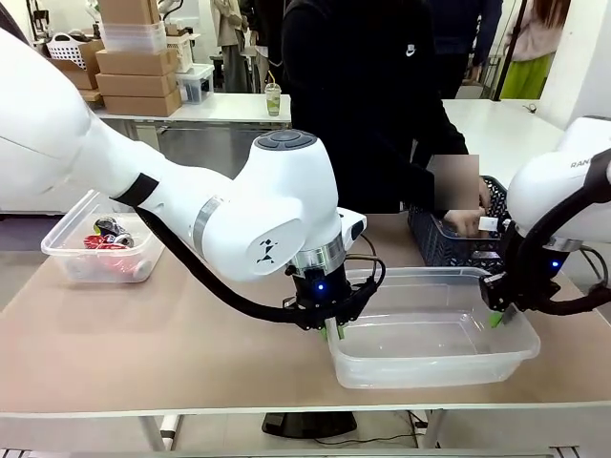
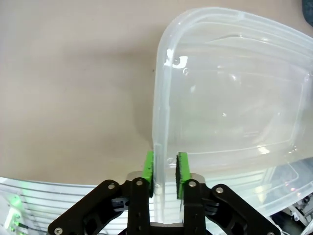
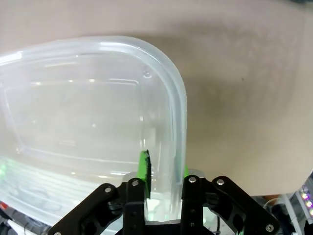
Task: Sort the waste into each basket.
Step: Pick up the Organizing box on the right side of the table and lift it.
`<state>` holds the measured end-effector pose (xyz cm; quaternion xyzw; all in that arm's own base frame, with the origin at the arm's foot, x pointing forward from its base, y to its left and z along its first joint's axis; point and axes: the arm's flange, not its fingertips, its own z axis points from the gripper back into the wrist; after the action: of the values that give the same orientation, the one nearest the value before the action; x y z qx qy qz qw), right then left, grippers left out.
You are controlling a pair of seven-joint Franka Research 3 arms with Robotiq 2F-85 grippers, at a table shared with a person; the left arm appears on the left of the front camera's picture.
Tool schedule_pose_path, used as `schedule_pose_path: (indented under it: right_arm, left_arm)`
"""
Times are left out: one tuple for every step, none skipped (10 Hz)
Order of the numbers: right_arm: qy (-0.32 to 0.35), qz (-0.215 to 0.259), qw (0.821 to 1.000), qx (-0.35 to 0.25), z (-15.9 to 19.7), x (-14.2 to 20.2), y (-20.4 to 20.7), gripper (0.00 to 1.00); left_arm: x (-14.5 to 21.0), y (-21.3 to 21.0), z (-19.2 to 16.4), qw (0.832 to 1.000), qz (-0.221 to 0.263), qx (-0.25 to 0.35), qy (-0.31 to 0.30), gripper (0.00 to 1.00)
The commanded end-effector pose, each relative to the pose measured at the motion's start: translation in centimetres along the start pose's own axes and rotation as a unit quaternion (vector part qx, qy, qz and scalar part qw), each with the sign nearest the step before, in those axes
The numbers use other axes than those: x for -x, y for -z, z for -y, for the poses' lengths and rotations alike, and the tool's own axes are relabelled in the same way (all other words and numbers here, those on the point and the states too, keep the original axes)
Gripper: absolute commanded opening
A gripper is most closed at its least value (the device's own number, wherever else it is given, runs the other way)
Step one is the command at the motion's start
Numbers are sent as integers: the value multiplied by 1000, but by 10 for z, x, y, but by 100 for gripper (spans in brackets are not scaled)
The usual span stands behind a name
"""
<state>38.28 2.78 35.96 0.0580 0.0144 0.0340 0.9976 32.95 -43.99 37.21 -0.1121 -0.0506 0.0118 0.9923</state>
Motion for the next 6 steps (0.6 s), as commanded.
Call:
schedule_pose_path:
  right_arm:
    - [-24,9,1000,6,4,61,32,0]
    - [-30,6,1000,8,4,61,31,0]
    - [-39,7,999,4,2,61,29,0]
    - [-48,3,999,7,-4,62,21,0]
    - [-50,-12,999,17,-12,61,3,0]
    - [-38,-29,998,51,-24,61,-22,0]
  left_arm:
    - [3,-1,0,1000,17,-10,-9,0]
    - [3,-4,-1,1000,17,-9,-11,0]
    - [3,-10,-3,1000,14,-4,-13,0]
    - [3,-22,-6,1000,9,-7,-19,0]
    - [4,-41,-9,1000,1,-1,-14,0]
    - [6,-65,-12,1000,-2,-1,-9,0]
